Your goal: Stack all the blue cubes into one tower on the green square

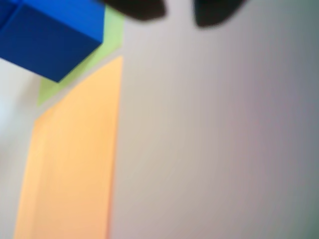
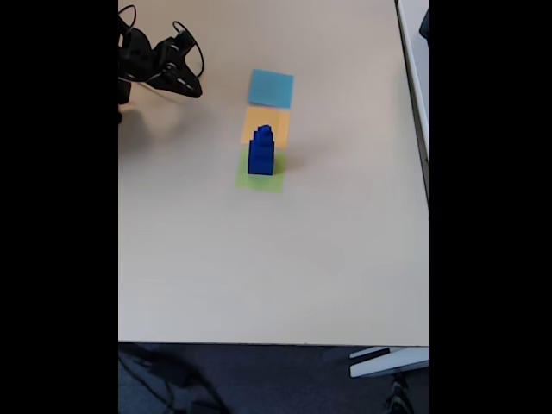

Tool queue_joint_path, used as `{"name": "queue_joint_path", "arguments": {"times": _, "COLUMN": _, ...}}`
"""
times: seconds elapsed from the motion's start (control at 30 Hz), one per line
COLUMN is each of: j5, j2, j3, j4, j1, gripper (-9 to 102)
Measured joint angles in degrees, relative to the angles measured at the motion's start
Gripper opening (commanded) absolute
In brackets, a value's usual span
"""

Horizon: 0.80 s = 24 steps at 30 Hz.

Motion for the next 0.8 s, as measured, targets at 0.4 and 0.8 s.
{"name": "queue_joint_path", "arguments": {"times": 0.4, "j5": 3.6, "j2": 0.0, "j3": 0.09, "j4": 0.0, "j1": -1.14, "gripper": 0}}
{"name": "queue_joint_path", "arguments": {"times": 0.8, "j5": 3.16, "j2": 0.0, "j3": 0.18, "j4": 0.0, "j1": -2.64, "gripper": 4}}
